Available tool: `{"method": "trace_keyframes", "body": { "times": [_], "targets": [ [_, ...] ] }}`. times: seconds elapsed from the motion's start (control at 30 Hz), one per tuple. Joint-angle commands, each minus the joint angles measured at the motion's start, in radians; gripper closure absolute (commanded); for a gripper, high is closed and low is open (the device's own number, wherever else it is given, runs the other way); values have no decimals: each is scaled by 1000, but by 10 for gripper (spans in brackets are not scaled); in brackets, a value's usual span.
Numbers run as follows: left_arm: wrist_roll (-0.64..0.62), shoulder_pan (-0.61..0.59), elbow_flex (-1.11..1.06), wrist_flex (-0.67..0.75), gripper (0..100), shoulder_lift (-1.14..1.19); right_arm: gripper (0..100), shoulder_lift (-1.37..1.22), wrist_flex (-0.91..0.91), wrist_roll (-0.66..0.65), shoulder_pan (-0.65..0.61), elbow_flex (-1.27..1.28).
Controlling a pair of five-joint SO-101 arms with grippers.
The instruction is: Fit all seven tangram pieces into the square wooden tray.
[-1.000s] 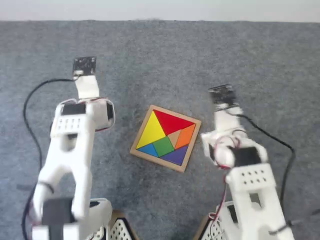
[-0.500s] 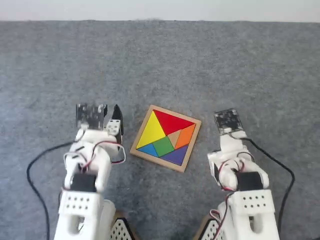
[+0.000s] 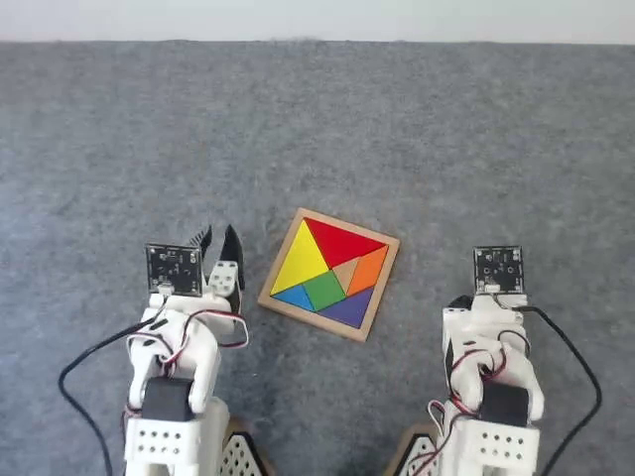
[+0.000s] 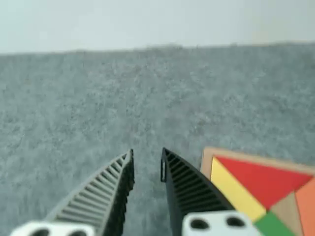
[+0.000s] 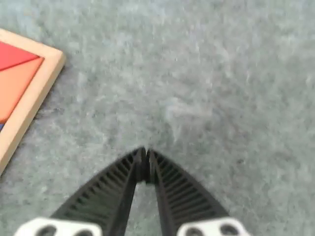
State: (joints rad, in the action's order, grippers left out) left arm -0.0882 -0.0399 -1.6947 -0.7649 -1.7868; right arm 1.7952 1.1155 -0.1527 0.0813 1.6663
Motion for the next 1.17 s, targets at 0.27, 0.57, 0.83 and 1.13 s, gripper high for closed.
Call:
{"method": "trace_keyframes", "body": {
  "times": [0.27,0.57,0.83,1.13],
  "targets": [
    [8,6,12,-500,908,-29,989,-4,38,-12,4,17],
    [8,3,13,-499,907,-29,989,-5,39,-12,2,17],
    [8,3,13,-499,907,-29,989,-12,39,-12,2,17],
    [8,3,13,-499,907,-29,989,-12,39,-12,2,17]
  ]
}}
